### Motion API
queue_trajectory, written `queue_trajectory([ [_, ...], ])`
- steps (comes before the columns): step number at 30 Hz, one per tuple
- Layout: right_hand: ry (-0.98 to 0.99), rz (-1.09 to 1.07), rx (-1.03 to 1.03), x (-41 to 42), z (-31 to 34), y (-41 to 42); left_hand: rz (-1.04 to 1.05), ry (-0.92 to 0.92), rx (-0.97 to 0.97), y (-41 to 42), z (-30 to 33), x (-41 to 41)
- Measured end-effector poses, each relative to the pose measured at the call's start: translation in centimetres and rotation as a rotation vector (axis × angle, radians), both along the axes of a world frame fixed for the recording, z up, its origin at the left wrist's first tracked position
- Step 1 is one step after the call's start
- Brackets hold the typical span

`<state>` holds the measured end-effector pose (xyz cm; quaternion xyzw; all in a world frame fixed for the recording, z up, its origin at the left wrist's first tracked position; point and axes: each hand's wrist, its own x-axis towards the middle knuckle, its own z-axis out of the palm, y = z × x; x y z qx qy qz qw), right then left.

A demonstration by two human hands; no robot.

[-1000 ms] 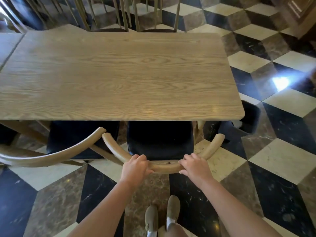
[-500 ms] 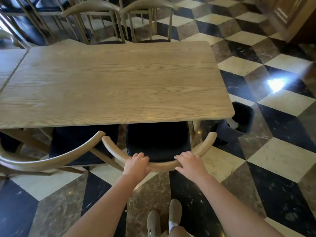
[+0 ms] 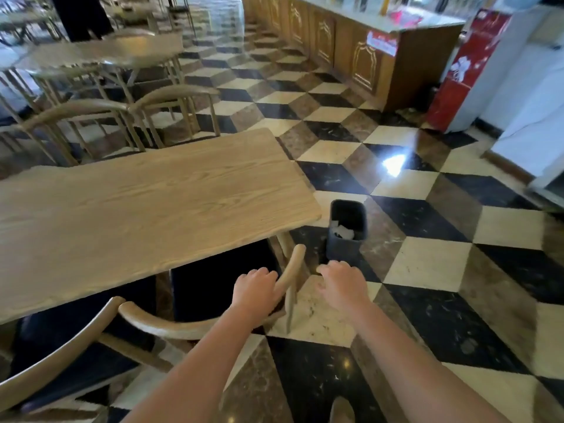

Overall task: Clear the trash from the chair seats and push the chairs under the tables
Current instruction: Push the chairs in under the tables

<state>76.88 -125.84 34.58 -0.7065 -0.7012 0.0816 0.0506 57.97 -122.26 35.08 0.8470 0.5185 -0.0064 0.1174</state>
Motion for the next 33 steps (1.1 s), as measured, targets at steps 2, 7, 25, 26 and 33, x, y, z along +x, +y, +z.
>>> queue_trajectory([
  [2, 0.02, -0.053, 0.016, 2.8, 0.7, -0.1, -0.031, 0.016, 0.025, 0.4, 0.9, 2.9],
  [7, 0.007, -0.149, 0.061, 10.8, 0.5, -1.2, -0.085, 0.022, 0.075, 1.0, 0.9, 11.6],
  [25, -0.052, -0.236, 0.12, 41.0, 1.5, 5.9, -0.075, -0.109, 0.163, 10.2, 0.2, 43.4],
  [26, -0.057, -0.241, 0.12, 42.1, 1.5, 7.4, -0.076, -0.107, 0.148, 11.6, 0.1, 44.8],
  [33, -0.066, -0.301, 0.087, 50.5, 3.1, 18.5, -0.112, -0.052, 0.053, 23.3, 0.3, 54.2],
])
